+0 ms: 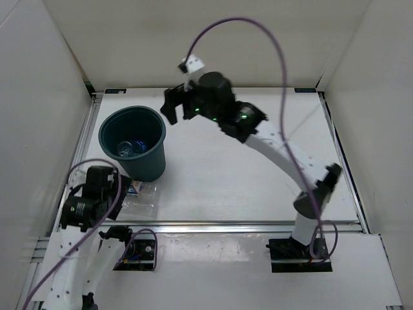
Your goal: Put the plastic bottles in the bin
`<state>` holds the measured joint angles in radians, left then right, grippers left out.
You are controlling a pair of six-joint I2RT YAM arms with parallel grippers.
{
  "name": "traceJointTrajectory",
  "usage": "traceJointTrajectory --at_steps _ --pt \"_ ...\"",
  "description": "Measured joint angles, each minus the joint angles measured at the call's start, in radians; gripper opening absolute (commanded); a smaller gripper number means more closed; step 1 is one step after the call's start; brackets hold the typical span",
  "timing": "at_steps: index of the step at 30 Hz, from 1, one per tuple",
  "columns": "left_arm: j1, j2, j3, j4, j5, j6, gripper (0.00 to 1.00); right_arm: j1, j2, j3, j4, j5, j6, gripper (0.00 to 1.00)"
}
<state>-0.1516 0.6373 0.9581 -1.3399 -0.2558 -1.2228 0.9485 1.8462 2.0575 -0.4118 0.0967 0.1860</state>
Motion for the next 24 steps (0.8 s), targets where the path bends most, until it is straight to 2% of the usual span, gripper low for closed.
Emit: traceJointTrajectory --at_steps 6,10,13,18,24 --pt "0.0 -0.304 -0.23 -0.006 0.008 -0.219 1.0 -0.027 -0.257 -0.037 -0.016 0.036 -0.012 1.0" --pt "0.0 -0.494 -0.352 0.085 0.007 -0.361 1.0 -0.023 -0.292 -0.062 -0.068 0.035 -0.026 1.0" --pt "0.0 -0.558 -0.381 0.122 -0.001 -0.401 1.0 -0.029 -0.283 -0.096 -0.129 0.036 -0.039 1.0" --pt "-0.001 -0.516 -0.432 0.185 -0.014 -0.427 1.0 -0.046 -0.283 -0.148 -0.203 0.037 -0.045 1.0" --pt "-0.001 -0.213 -0.358 0.113 -0.015 -0.443 1.0 -0.074 -0.322 -0.216 -0.231 0.039 -0.04 1.0"
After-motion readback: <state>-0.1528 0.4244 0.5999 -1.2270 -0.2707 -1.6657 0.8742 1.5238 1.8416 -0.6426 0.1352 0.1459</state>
